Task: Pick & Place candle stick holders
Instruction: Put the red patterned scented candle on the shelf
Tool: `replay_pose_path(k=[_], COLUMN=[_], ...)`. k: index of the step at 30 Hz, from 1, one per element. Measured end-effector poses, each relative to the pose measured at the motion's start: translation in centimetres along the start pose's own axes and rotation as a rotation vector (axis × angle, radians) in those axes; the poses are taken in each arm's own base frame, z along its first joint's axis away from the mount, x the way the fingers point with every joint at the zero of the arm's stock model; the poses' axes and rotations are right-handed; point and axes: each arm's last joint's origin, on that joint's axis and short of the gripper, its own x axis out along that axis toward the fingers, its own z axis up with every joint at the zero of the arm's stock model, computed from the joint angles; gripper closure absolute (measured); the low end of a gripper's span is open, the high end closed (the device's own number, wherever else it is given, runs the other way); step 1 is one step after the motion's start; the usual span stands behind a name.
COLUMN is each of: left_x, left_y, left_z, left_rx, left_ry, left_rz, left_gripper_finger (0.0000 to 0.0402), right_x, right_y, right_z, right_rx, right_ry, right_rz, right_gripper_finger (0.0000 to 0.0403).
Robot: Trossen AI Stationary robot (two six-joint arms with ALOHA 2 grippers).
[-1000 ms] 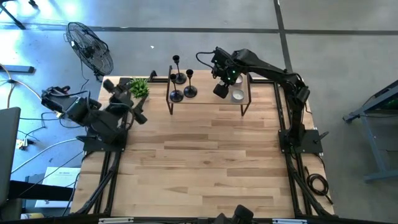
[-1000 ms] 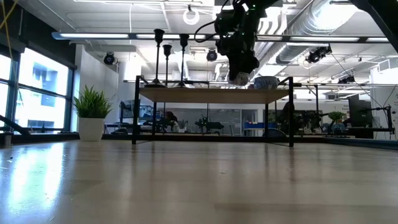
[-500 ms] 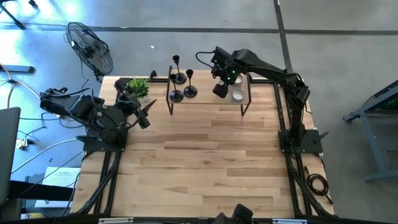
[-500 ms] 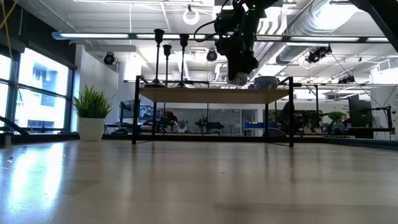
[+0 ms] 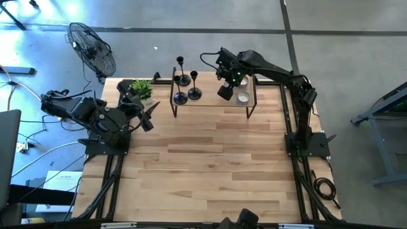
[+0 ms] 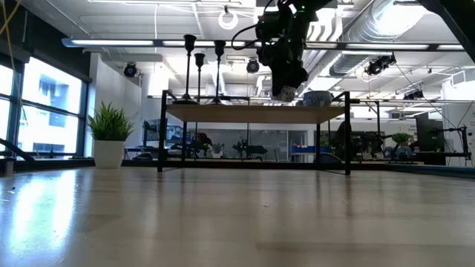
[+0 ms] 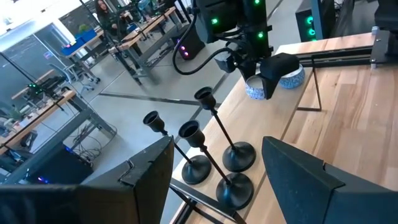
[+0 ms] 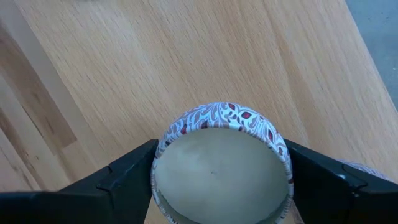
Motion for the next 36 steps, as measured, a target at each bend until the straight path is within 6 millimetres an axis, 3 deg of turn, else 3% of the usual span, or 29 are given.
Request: replay_pose_path(k=[7, 16, 36], left_x=[0.0, 0.0, 0.0], left_y=[0.0, -0.1, -0.1], left_z=[0.0, 0.0, 0.0], left_rx=[-0.001, -0.027, -0.016], left_ry=[0.000, 0.001, 0.003], left_rz=[0.000, -0.023, -0.022], left_gripper_finger=[0.0163, 0.0163, 0.0163], right_x=[0.0, 3.0, 3.2], right_y=[0.0, -0.1, -0.1], right_z=[0.0, 0.5, 0.7], right_rx=[0.000, 0.002, 0.000], right_ry=[0.001, 0.072, 0.066], right_rz=[0.009, -0.002, 0.003], right_gripper_finger=[0.0097, 0.0096, 0.0096])
